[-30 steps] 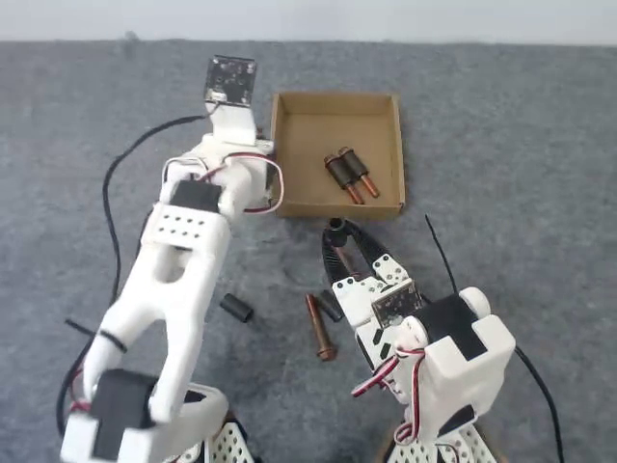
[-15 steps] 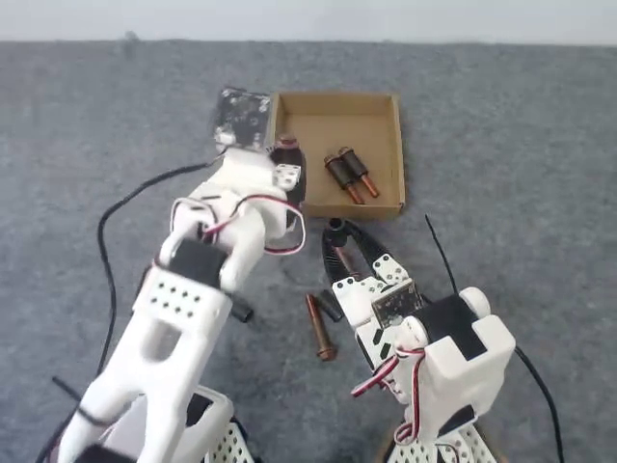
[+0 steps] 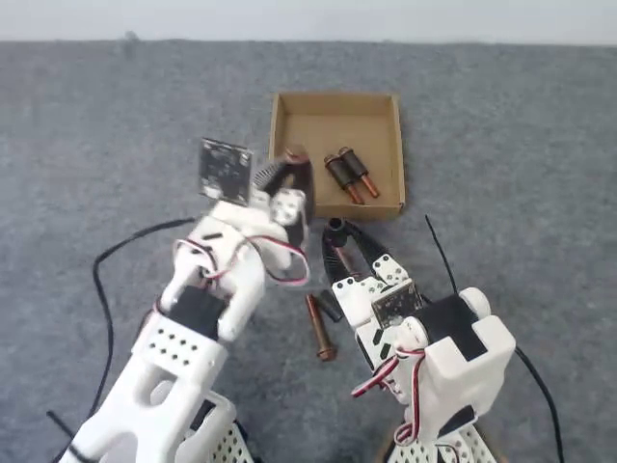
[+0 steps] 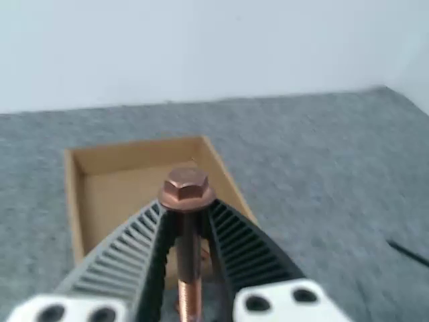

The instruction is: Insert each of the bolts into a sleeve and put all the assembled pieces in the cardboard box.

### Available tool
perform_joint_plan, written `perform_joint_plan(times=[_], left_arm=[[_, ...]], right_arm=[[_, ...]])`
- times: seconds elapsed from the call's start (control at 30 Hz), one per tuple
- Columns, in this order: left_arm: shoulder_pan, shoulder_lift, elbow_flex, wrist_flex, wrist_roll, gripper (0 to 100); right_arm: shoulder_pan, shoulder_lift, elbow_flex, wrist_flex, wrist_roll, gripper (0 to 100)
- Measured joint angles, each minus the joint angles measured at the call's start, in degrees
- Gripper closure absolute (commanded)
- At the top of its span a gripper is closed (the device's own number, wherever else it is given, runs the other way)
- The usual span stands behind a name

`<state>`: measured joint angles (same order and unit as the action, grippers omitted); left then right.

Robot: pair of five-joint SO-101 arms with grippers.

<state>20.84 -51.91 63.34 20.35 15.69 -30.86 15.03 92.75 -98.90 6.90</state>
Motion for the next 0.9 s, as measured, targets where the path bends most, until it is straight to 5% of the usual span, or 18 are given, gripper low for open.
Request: perform_joint_plan(times=[0.23, 0.57, 0.9], left_arm=[[6.59, -4.84, 4.04, 0.0, 0.0, 99], [6.59, -14.86, 7.56, 0.0, 0.09, 99], [6.86, -22.15, 12.75, 0.0, 7.91, 99]], right_arm=[[0.0, 0.0, 0.0, 0.0, 0.0, 99.1], [-1.32, 0.0, 0.0, 0.0, 0.0, 99.1], [-1.41, 0.0, 0.0, 0.0, 0.0, 99.1]])
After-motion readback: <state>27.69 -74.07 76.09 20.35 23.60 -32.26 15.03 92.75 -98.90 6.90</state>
